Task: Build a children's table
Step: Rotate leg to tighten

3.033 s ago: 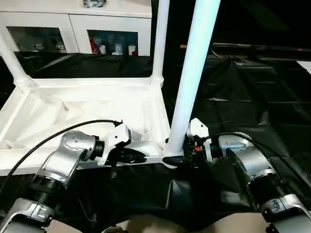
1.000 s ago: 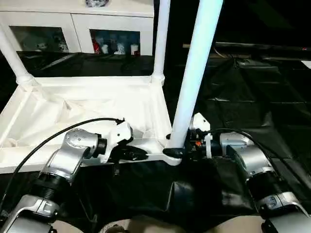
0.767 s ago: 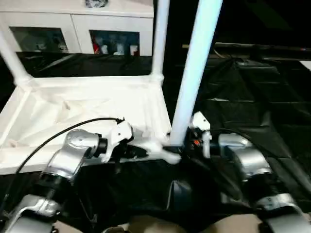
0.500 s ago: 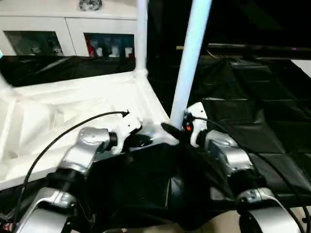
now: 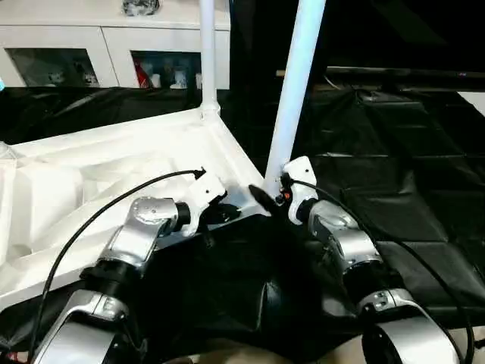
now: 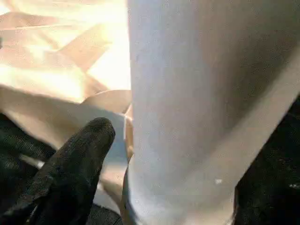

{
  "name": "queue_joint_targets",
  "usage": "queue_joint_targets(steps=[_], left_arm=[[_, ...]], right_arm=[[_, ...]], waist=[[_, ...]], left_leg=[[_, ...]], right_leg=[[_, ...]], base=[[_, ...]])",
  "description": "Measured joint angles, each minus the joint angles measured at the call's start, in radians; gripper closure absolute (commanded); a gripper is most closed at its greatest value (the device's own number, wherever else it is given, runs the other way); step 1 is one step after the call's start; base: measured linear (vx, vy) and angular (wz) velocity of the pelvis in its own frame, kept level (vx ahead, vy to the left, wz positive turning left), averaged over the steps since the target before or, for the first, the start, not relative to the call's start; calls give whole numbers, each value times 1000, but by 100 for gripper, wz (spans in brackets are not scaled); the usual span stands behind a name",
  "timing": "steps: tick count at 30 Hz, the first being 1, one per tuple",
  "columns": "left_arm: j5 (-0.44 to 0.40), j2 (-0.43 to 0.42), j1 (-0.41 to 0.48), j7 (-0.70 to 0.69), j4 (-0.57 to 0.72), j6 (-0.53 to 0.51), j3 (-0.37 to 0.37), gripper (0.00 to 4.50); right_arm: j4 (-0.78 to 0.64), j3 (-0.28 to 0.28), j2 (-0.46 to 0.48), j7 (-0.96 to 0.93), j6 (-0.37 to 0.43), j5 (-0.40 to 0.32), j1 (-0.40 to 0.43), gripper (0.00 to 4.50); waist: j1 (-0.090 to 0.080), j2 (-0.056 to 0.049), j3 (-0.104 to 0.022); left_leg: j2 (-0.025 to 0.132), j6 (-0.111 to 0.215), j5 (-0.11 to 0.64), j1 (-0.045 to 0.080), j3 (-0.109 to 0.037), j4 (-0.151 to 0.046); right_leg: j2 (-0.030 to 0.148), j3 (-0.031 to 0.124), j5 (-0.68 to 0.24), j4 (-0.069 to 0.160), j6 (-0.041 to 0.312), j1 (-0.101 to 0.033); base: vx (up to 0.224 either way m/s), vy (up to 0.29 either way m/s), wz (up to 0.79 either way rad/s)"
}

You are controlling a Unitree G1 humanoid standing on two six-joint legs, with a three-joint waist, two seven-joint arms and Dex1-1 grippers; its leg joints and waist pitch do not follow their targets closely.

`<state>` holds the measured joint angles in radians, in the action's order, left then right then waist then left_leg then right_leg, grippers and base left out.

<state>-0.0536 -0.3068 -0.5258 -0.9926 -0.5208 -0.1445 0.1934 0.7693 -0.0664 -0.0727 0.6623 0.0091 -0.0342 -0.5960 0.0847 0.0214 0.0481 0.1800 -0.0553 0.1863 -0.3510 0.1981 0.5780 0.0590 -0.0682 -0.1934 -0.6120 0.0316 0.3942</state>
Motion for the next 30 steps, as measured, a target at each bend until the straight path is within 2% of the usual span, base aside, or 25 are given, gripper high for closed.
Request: queue_joint_targets(steps=[2, 6, 11, 14, 16, 18, 25, 30], left_arm=[[6, -10, 8, -29, 12, 2, 0, 450], [38, -54, 33, -138, 41, 13, 3, 450], [61, -82, 50, -217, 68, 21, 17, 450], [72, -93, 57, -250, 78, 20, 21, 450], [79, -102, 66, -280, 94, 11, 23, 450], [87, -110, 71, -299, 106, 2, 23, 450], [94, -116, 79, -313, 117, -8, 27, 450], [88, -108, 79, -268, 111, -11, 16, 450]], right_arm=[[-27, -17, -29, 69, 2, -3, 14, 63], [-125, -45, -103, 293, 57, -48, 61, 63], [-178, -81, -157, 438, 75, -71, 87, 63], [-209, -100, -189, 501, 102, -81, 92, 98], [-232, -107, -206, 543, 128, -84, 96, 101], [-249, -108, -208, 566, 144, -89, 102, 128], [-256, -108, -211, 580, 164, -92, 104, 178], [-249, -85, -177, 499, 182, -89, 104, 193]], waist=[[2, 0, 0], [7, -1, 0], [16, 0, 0], [18, -2, 1], [21, -2, 1], [23, -2, 1], [25, -2, 1], [21, -2, 1]], left_leg=[[0, 0, 0, 0, 0, -1], [0, 0, 0, -2, 1, -1], [0, 0, 0, -3, 1, 0], [0, 0, 0, -3, 1, 0], [0, 0, 0, -4, 1, 0], [0, 0, 0, -5, 1, 0], [0, 1, 0, -6, 1, 0], [0, 0, 0, -4, 1, 0]], right_leg=[[0, 0, 0, 1, 0, 0], [0, 0, -1, 1, 0, 1], [0, 0, -1, 1, 0, 2], [0, 0, 0, 1, 0, 2], [0, 0, -1, 1, 0, 2], [0, -1, -1, 1, 0, 4], [0, -1, -1, 1, 0, 5], [0, 0, 0, 0, 0, 4]], base=[[0, 0, 0], [0, 0, 0], [0, 0, 0], [0, 0, 0], [0, 0, 0], [0, 0, 0], [0, 0, 0], [0, 0, 0]])
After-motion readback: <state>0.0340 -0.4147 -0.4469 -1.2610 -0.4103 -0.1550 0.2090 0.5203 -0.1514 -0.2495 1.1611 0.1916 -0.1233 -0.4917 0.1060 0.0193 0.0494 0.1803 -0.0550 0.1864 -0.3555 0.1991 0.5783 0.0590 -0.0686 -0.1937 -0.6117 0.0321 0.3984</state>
